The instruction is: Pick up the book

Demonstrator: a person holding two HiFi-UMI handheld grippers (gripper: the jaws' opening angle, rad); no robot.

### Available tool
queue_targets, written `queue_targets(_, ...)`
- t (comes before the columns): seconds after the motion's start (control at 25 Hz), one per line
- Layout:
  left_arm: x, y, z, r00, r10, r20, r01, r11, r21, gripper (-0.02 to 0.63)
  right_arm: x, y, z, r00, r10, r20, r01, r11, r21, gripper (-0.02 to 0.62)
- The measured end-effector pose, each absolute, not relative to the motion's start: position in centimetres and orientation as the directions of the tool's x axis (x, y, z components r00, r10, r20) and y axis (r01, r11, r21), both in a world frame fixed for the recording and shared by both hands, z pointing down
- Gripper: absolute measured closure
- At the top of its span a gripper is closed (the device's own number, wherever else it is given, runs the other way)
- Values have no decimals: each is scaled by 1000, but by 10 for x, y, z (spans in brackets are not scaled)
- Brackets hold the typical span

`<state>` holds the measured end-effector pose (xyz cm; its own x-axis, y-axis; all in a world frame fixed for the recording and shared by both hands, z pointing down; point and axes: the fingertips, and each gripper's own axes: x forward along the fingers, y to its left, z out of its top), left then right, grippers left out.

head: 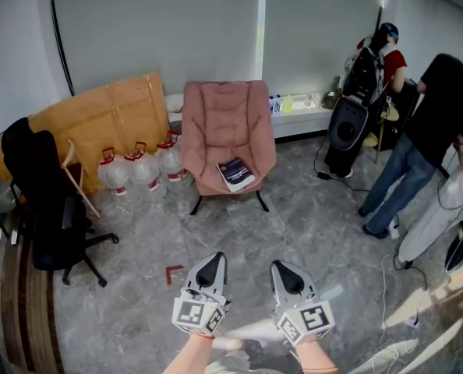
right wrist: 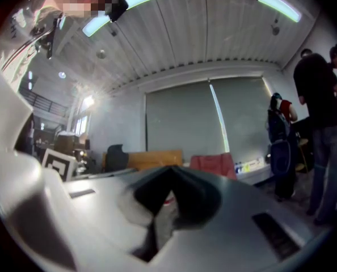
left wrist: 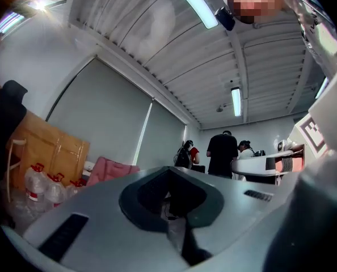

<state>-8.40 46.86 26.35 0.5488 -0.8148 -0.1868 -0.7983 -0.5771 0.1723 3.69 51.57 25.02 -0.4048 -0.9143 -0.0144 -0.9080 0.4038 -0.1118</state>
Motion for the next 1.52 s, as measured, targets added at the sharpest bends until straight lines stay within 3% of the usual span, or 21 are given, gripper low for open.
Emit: queue_targets(1.52, -77, 274, 274, 529, -836, -147, -816, -548, 181, 597, 42, 311, 268, -453, -891, 31, -886, 446, -128, 583)
